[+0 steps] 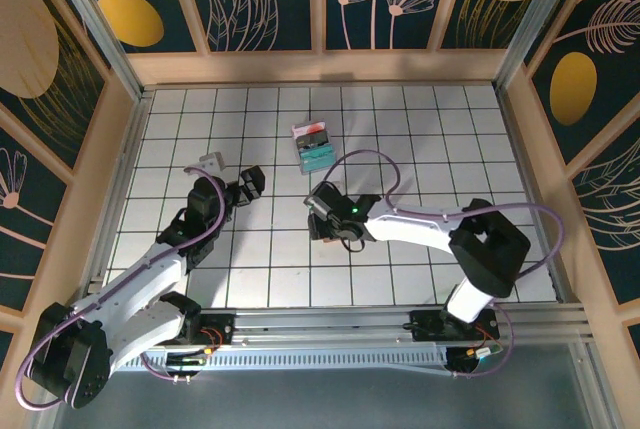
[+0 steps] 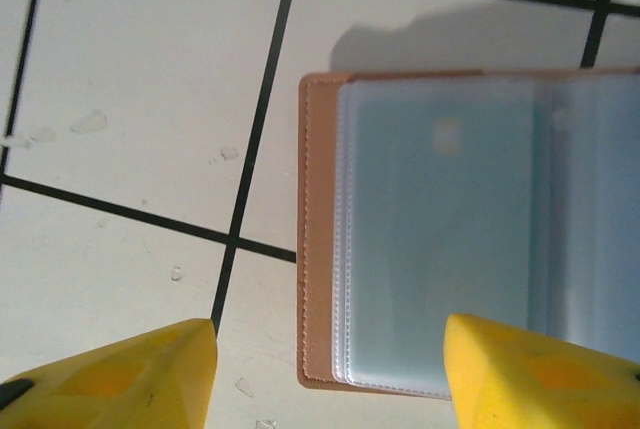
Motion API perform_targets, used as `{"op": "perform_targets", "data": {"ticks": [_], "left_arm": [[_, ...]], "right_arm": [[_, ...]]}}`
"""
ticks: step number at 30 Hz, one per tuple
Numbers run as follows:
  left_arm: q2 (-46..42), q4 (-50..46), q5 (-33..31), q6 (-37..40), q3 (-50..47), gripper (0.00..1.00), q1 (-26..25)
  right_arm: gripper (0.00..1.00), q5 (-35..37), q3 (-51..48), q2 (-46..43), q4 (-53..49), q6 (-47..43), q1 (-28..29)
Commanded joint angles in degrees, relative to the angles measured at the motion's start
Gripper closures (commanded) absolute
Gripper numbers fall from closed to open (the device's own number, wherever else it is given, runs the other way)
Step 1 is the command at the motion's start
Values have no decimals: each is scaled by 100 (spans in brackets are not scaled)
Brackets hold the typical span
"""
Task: Take the credit cards out of the card holder
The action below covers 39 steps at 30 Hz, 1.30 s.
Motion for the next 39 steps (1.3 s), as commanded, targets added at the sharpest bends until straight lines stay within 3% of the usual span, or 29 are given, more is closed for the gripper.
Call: {"op": "perform_targets", "data": {"ticks": [1, 11, 25, 33, 39], "left_arm": [[-51, 200, -71, -281, -21, 1, 39], [58, 476, -409, -374, -127, 1, 41], [507, 528, -315, -182, 126, 1, 38], [642, 490, -277, -127, 263, 1, 39], [660, 485, -194, 21, 354, 1, 39]], "right_arm": [[36, 299, 262, 169, -339, -83, 23], [35, 669, 307, 309, -566, -17, -141], [37, 93, 170, 744, -78, -260, -467], [45, -26, 100, 907, -135, -172, -483], [68, -327, 3, 759, 73, -137, -491]]}}
